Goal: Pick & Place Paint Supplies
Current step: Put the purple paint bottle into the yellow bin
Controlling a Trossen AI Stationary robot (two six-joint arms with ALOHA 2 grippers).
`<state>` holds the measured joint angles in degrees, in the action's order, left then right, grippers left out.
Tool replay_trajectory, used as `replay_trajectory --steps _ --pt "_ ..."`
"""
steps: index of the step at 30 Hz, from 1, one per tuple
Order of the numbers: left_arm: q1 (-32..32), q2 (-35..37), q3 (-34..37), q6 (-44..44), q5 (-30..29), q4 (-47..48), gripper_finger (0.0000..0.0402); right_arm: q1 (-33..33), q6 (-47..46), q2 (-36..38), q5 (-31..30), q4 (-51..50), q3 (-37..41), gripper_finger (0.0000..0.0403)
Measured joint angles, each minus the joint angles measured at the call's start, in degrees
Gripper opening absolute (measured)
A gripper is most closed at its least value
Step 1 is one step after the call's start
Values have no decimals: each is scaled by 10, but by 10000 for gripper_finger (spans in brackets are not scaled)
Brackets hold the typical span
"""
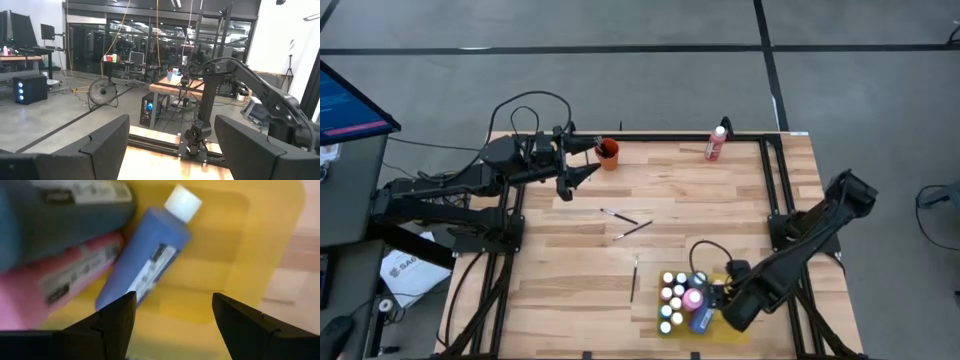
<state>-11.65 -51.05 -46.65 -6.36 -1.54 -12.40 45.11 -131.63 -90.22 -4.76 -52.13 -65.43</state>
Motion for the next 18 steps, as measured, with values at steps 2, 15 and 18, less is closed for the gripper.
replay_trajectory --steps 2,15,18 --pt "0 0 0 0 0 0 286 -8 1 -18 0 1 0 256" --pt "0 0 0 -1 0 0 286 -15 -5 -47 -29 -12 1 247" --pt "0 0 0 -1 0 0 286 9 -16 -47 -114 -3 -2 237"
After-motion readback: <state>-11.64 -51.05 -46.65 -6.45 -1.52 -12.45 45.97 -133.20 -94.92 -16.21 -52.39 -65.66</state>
